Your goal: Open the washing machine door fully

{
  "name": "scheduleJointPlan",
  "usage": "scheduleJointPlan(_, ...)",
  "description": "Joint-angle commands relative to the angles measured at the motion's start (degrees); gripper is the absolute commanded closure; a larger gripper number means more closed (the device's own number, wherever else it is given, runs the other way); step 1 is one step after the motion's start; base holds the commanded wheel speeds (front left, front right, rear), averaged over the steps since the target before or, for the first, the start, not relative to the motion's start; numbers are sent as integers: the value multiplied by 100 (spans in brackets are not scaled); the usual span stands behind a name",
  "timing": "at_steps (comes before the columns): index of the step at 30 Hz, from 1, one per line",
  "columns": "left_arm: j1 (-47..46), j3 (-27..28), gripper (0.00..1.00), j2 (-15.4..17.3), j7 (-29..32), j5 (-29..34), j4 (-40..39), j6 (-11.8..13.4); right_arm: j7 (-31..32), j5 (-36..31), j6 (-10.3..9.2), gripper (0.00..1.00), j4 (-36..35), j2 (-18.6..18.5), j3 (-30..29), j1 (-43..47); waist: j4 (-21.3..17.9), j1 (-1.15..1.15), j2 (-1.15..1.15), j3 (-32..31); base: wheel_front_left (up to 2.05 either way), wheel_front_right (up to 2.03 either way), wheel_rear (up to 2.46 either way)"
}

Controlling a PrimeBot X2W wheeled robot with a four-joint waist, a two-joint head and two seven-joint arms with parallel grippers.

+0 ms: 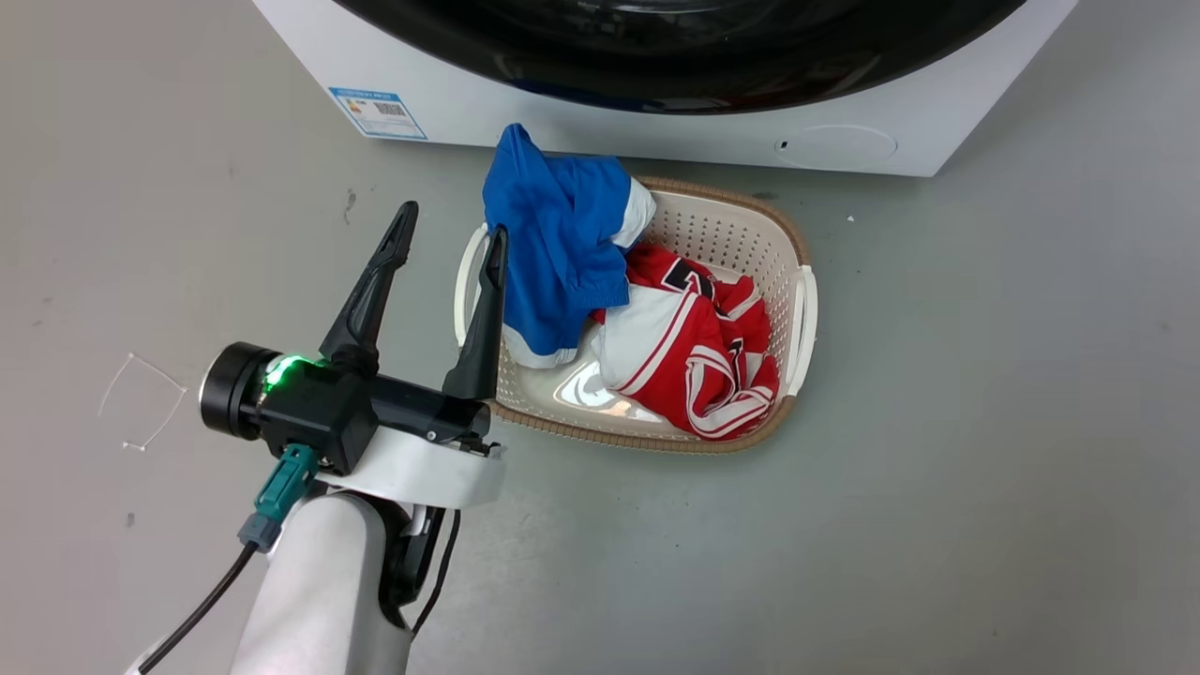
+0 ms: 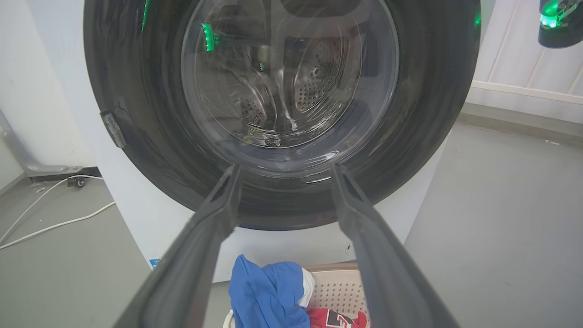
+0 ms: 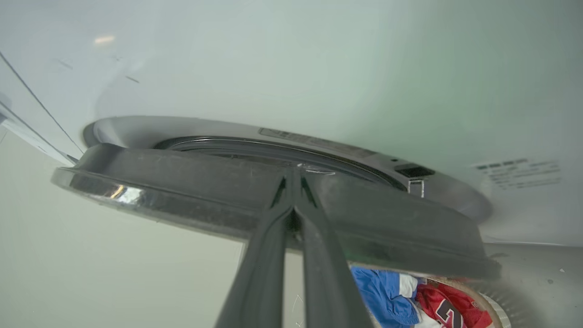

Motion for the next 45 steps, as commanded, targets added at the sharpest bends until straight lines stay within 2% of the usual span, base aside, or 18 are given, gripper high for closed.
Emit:
scheduleJointPlan(1,-87,6,0,-2,-14,-23,-17,-13,3,-38,2,100,52,49,22,-109,18,-1,0,62,0,0,0)
scheduleJointPlan(7,-144,0,0,-15,-14,-13,15,-13,273,-74,2,100,214,188,122,-245,11,-1,0,148,0,0,0)
scheduleJointPlan(13,-75,-15,0,-28,-14,-19,99,-14,735,62,2,100,166,240,120,13,-39,-1,0,-33,0,0,0)
scheduleJointPlan(26,373,-32,0,-39,-14,-76,354,-14,2011,509,2,100,-410,222,189,1253,-200,-1,0,-891,0,0,0)
scheduleJointPlan(35,836,-75,0,-3,-14,-108,531,-14,2292,722,2,100,-985,378,309,2350,-270,-1,0,-1557,0,0,0)
scheduleJointPlan(45,1241,-207,0,36,-14,-181,701,-15,2387,958,3,100,-1717,601,500,3410,-162,-1,0,-2171,0,0,0)
